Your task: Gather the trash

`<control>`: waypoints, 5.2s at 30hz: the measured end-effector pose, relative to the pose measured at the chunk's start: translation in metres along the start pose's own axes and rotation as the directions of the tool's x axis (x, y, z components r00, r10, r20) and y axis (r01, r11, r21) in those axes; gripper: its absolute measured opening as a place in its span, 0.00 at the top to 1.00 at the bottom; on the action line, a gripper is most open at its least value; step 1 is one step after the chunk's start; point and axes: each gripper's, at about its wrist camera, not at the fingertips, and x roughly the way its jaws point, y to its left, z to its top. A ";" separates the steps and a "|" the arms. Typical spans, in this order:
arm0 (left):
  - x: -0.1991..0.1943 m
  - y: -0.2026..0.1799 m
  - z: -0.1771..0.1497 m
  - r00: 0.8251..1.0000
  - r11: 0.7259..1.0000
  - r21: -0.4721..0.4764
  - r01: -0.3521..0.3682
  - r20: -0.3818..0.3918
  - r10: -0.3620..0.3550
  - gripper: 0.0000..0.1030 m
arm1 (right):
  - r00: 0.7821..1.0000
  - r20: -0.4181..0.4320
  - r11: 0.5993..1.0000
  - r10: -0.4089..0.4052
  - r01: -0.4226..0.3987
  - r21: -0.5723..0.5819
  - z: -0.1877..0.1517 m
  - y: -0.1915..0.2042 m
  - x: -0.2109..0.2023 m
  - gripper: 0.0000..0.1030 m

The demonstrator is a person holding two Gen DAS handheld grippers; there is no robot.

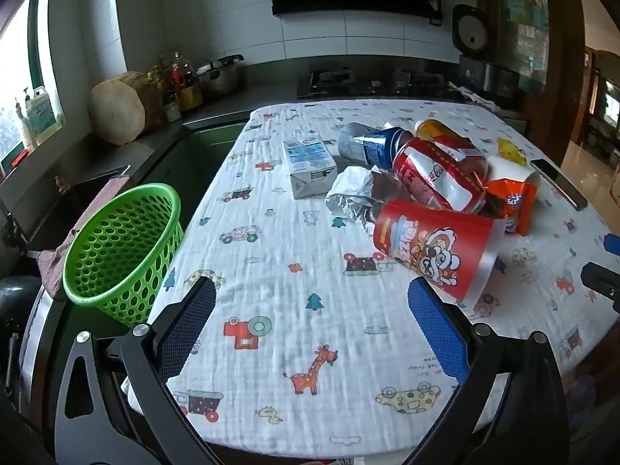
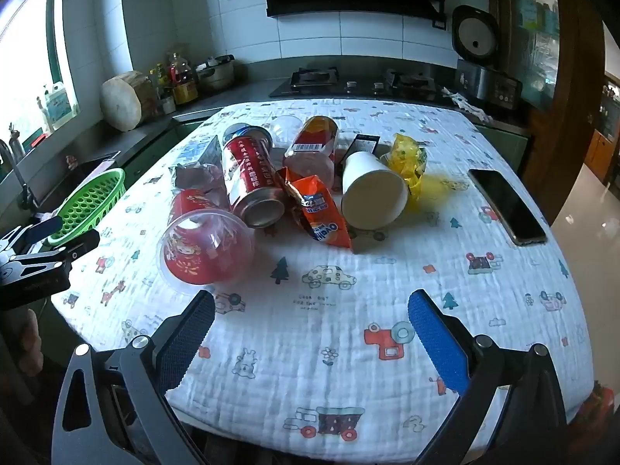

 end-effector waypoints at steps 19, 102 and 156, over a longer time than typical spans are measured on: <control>0.005 0.002 -0.002 1.000 1.000 -0.007 -0.002 -0.011 0.002 0.05 | 1.000 0.003 1.000 0.000 0.000 -0.002 0.002 0.002 0.000 0.06; 0.028 -0.015 0.033 0.986 0.990 -0.136 0.047 -0.153 -0.068 0.05 | 0.998 0.027 0.998 0.050 -0.048 -0.047 0.037 -0.020 0.026 0.07; 0.141 -0.058 0.049 0.770 0.804 -0.525 0.280 -0.378 -0.515 0.32 | 0.975 -0.072 0.959 0.209 -0.219 -0.179 0.079 -0.011 0.071 0.28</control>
